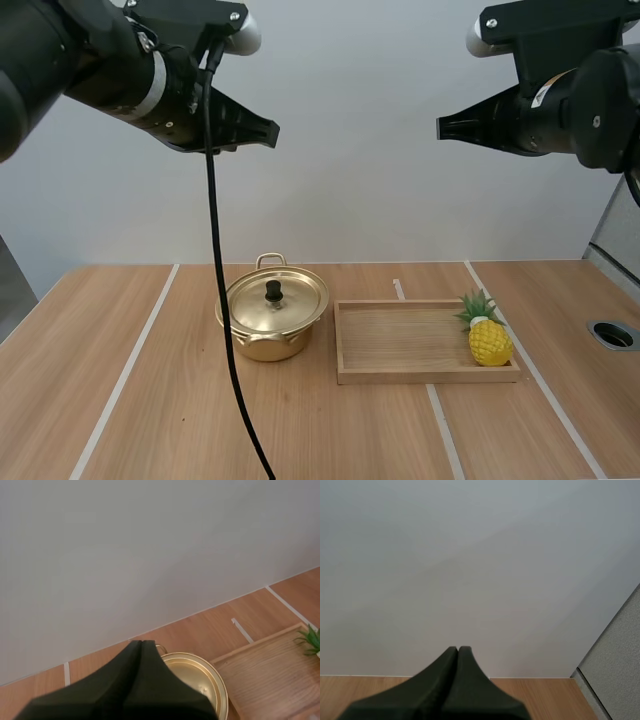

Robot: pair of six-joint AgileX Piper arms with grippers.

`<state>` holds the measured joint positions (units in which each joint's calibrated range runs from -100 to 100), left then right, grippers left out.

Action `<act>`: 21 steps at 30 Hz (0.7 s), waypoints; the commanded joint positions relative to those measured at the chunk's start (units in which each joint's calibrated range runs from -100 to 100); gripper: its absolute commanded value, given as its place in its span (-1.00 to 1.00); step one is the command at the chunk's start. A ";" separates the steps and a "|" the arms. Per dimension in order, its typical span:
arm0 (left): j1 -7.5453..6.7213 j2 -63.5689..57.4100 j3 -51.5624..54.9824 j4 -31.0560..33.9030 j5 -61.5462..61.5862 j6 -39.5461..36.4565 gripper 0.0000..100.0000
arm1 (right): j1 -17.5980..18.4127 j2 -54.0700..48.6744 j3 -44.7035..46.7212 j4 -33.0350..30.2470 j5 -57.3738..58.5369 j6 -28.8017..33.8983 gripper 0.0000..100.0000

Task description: Open the pot, put the pineapple inside, and close it

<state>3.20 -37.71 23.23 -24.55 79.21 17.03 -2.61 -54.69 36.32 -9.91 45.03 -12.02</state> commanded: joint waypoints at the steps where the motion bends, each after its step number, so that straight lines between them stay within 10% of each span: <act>1: -0.03 1.19 -0.52 -1.44 1.92 0.66 -1.00 | -0.22 -0.23 -0.51 -0.27 0.16 0.24 -1.00; 21: -0.03 4.08 -0.52 -3.42 14.05 3.26 -1.00 | -0.22 -0.23 -0.51 -0.27 1.25 0.24 -1.00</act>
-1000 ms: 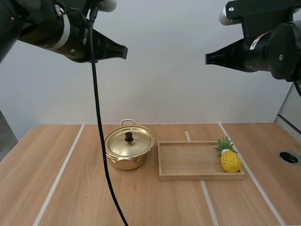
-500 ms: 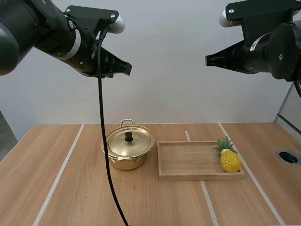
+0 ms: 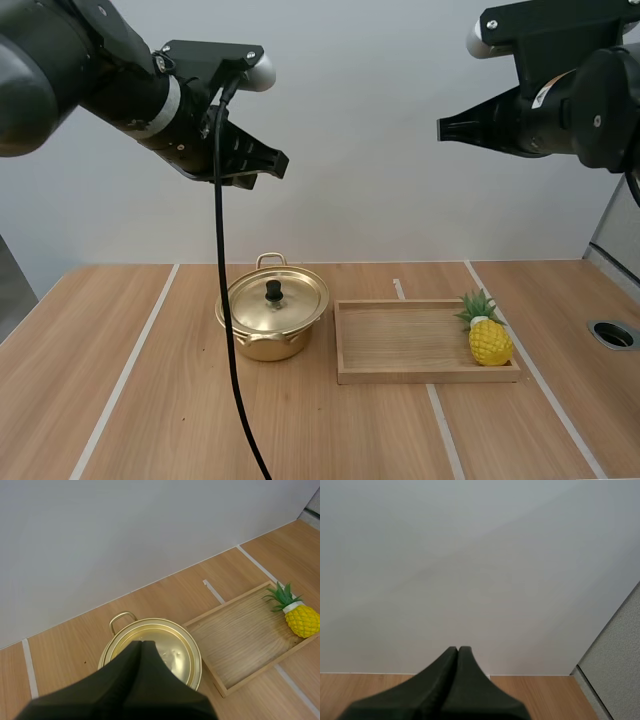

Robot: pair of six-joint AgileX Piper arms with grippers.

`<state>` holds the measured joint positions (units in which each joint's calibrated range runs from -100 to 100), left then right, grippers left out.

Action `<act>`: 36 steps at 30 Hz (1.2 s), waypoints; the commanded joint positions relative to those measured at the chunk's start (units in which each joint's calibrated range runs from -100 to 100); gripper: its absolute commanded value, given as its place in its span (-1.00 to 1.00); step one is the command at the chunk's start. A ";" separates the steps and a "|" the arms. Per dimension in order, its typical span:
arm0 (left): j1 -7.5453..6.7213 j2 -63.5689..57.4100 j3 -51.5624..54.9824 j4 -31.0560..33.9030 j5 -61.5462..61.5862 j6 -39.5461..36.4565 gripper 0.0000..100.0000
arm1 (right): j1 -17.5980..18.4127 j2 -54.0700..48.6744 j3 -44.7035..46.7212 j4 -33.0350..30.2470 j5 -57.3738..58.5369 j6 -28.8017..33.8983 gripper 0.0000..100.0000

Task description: Open the pot, put the pineapple inside, and close it

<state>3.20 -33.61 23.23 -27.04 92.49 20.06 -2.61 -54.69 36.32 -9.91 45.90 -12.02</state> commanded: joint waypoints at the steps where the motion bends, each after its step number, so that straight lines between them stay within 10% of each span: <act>1: -0.03 -0.01 -0.52 -0.92 0.77 0.24 -1.00 | -0.22 -0.23 -0.51 -0.27 0.65 0.24 -1.00; 7: -0.03 -0.01 0.22 -0.83 0.76 0.24 -0.78 | -0.22 -0.23 -0.51 -0.27 1.73 0.24 -1.00; 9: -0.03 -0.01 0.70 -0.71 0.94 0.82 -0.29 | -0.22 -0.23 -0.51 -0.27 1.73 0.24 -1.00; 12: -0.03 -0.01 1.28 -1.03 0.77 1.46 1.00 | -0.22 -0.23 -0.51 -0.27 1.73 0.24 -1.00; 36: -0.03 6.43 9.78 -2.92 -10.60 3.22 1.00 | -0.22 -0.23 -0.51 0.12 9.08 0.12 -1.00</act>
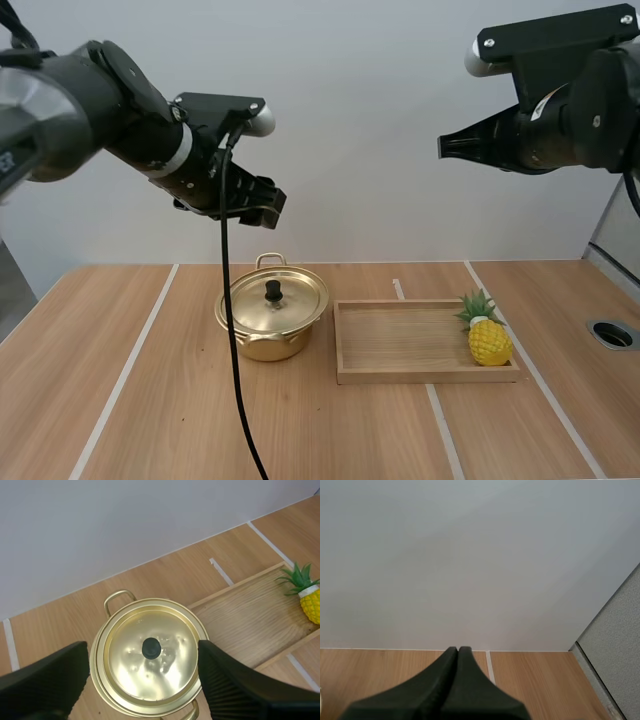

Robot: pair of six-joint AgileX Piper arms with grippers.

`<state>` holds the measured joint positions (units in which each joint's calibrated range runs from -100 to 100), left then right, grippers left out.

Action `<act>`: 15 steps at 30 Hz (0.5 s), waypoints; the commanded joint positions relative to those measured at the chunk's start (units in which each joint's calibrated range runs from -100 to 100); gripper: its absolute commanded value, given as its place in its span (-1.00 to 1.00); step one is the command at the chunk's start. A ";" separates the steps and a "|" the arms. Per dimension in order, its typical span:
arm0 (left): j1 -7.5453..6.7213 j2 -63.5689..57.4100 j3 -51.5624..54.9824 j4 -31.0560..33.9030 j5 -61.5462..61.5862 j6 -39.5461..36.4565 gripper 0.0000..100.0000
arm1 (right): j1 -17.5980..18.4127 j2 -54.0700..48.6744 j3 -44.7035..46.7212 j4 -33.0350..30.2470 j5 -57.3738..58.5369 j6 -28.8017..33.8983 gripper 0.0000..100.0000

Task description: Open the pot, put the pineapple inside, and close it

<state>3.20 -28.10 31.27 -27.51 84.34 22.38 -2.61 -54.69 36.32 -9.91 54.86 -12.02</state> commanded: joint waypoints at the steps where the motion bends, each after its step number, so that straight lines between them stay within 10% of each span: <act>1: -0.03 1.71 2.65 -3.58 -3.27 1.49 1.00 | -0.22 -0.23 -0.51 0.10 0.32 0.12 -1.00; 15: -0.18 15.13 7.35 -6.93 -11.20 5.82 1.00 | -0.22 -0.23 -0.51 0.62 0.52 0.12 -1.00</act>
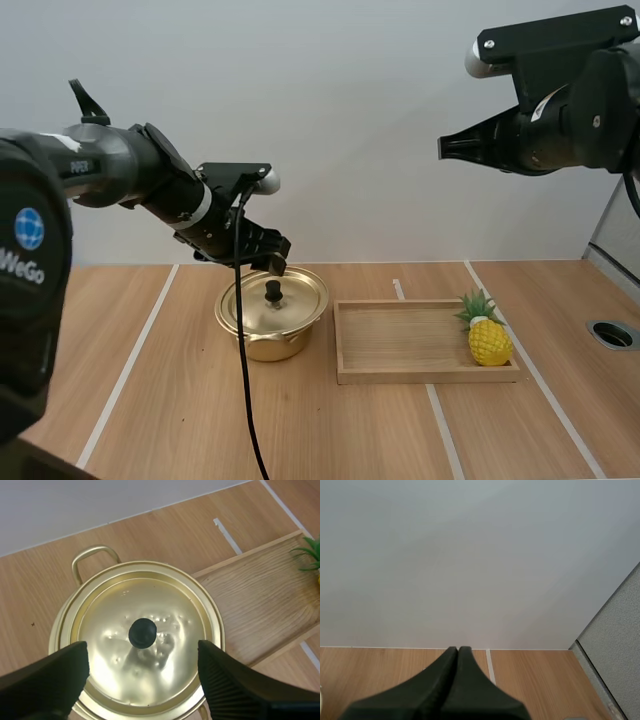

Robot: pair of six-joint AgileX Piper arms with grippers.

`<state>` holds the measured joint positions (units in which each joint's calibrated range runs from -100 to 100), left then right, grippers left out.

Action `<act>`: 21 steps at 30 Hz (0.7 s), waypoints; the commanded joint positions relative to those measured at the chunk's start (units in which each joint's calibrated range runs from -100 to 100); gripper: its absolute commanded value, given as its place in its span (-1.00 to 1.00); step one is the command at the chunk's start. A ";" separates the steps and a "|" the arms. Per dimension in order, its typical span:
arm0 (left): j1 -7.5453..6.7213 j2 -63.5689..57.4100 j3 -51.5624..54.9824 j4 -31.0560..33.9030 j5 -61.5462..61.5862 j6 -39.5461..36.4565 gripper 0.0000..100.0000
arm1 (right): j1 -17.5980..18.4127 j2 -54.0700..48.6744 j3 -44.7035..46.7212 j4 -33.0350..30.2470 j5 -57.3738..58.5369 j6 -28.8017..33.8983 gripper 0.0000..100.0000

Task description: Open the pot, put the pineapple inside, and close it

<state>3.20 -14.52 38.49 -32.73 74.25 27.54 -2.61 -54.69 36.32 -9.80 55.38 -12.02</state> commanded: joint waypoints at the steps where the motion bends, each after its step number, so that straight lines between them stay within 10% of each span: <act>1: -0.18 2.27 0.12 -2.01 -1.11 1.34 1.00 | -0.22 -0.23 -0.51 0.62 0.00 0.12 -1.00; 21: -0.18 8.39 0.12 -3.89 -1.56 5.78 1.00 | -0.22 -0.23 -0.51 2.19 1.63 0.12 -1.00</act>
<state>3.20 -6.70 38.53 -35.14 73.38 32.76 -2.61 -54.69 36.32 -7.75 56.64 -12.02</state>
